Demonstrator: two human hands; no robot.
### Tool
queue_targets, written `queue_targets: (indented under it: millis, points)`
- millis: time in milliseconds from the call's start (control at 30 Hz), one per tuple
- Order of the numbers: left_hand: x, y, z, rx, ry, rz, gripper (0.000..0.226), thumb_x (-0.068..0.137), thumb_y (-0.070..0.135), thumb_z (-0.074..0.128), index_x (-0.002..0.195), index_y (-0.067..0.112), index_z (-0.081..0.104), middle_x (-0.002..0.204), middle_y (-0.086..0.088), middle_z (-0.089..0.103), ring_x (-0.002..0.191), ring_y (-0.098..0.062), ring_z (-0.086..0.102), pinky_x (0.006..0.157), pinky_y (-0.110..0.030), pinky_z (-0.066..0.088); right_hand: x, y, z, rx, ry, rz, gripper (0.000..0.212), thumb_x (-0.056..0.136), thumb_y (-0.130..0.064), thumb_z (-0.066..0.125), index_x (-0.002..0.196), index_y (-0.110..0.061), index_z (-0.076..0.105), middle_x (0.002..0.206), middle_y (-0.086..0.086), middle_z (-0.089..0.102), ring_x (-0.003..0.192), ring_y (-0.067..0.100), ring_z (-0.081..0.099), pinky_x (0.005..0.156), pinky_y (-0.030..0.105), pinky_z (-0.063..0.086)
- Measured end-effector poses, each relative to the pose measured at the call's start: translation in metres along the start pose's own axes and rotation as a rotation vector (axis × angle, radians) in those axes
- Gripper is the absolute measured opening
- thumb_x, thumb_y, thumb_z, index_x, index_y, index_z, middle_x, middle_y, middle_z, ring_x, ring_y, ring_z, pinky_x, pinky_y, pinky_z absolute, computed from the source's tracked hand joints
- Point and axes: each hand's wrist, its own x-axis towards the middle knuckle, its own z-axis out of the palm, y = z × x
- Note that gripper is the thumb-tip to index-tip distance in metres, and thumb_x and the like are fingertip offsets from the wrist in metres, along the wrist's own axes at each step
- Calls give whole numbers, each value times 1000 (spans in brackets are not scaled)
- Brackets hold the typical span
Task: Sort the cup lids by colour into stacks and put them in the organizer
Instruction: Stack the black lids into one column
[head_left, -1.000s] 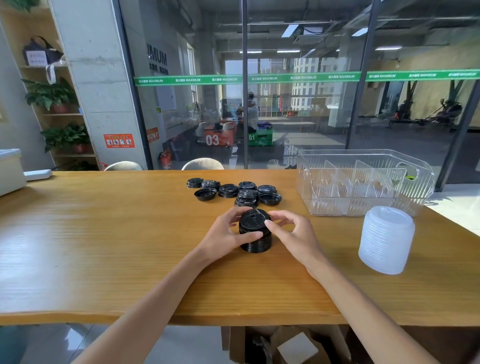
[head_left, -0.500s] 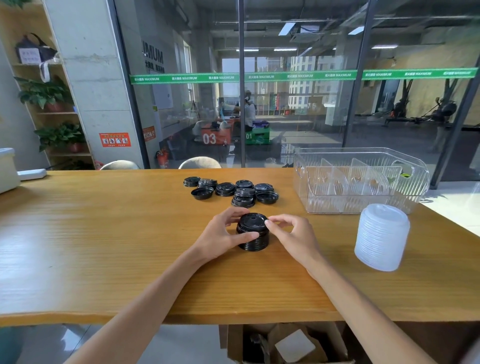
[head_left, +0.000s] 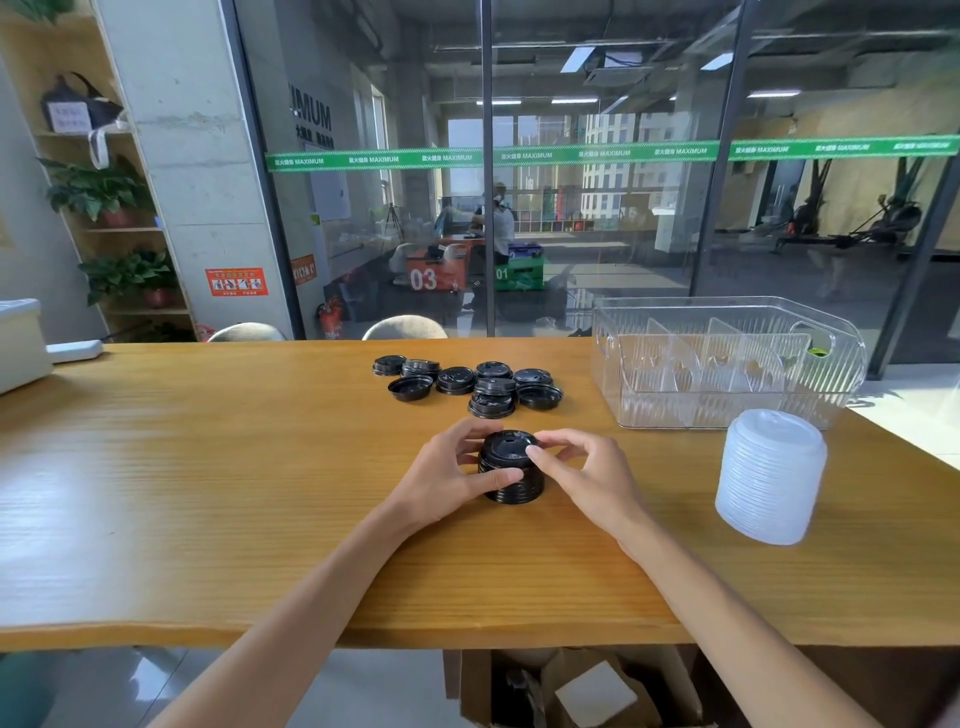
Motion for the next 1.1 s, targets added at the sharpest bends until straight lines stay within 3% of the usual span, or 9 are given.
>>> queue_targets:
  millis: [200, 433, 633, 800, 933, 1100]
  points:
    - [-1, 0, 1, 12, -27, -32, 74, 79, 49, 94, 142, 25, 63, 135, 13, 72, 128, -1, 66, 115, -39, 52, 1, 3, 3, -50, -3, -13, 30, 94, -44, 79, 117, -25, 81, 112, -19, 76, 97, -7, 65, 78, 7, 46]
    - [-3, 4, -1, 44, -54, -40, 80, 80, 54, 91, 147, 23, 59, 138, 12, 70, 133, -2, 61, 120, -37, 46, 4, 7, 2, -85, -35, -32, 33, 94, -42, 80, 117, -18, 81, 113, -16, 74, 98, 2, 69, 85, 17, 51]
    - [-5, 6, -7, -36, -83, -69, 62, 95, 55, 78, 149, 31, 60, 144, 16, 66, 134, -2, 60, 119, -35, 48, 3, 11, -6, -16, -104, 19, 39, 90, -50, 82, 125, -31, 78, 110, -24, 76, 103, -4, 67, 88, 19, 49]
    - [-5, 6, -8, -31, -70, -59, 59, 98, 41, 78, 151, 20, 61, 144, 9, 69, 134, -1, 61, 120, -33, 47, 2, 10, -11, -12, -209, 26, 60, 87, -48, 86, 141, -29, 69, 123, -22, 70, 110, 4, 65, 100, 26, 50]
    - [-3, 4, -8, -17, -69, -37, 59, 96, 35, 81, 150, 16, 63, 142, 7, 71, 133, -1, 63, 120, -32, 47, 3, 8, -11, -25, -223, 11, 60, 88, -44, 86, 142, -24, 69, 129, -18, 68, 111, 10, 65, 104, 30, 51]
    - [1, -1, -10, 76, -87, -1, 63, 93, 48, 81, 149, 23, 64, 139, 15, 71, 132, 6, 60, 115, -23, 45, 3, 7, -11, -102, -238, -29, 59, 89, -41, 86, 142, -22, 69, 127, -17, 68, 106, 13, 65, 100, 31, 53]
